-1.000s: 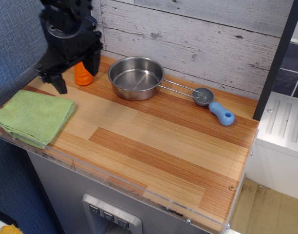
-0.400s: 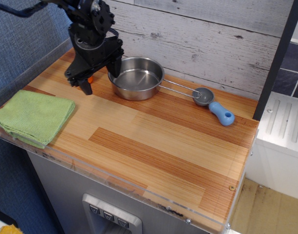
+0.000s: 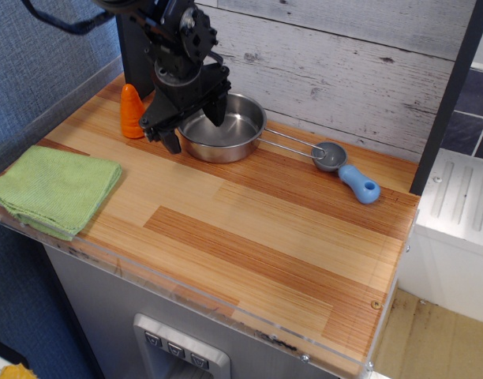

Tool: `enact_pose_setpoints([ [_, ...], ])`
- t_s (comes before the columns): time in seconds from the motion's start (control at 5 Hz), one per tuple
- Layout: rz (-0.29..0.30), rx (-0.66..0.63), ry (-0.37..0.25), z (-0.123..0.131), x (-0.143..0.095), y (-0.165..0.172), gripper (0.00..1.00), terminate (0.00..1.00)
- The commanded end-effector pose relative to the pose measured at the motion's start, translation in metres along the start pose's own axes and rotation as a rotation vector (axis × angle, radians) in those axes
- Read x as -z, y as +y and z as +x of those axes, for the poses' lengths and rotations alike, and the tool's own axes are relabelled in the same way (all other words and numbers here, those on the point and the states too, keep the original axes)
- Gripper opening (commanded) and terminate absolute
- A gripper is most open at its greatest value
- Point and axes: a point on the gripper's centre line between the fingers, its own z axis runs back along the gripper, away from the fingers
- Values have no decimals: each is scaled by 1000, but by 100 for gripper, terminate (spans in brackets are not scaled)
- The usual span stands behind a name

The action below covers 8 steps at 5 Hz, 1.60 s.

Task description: Move the pan to the front right centre of the counter.

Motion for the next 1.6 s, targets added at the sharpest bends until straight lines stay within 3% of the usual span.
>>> enact_pose_setpoints([
  [0.0,-77,18,6,3,-1,-16,100,0],
  [0.2,-53,22,-7,4,0,-12,0,0],
  [0.8,-30,24,-21,9,-22,-5,0,0],
  [1.4,-79,-41,-29,10,-71,-2,0,0],
])
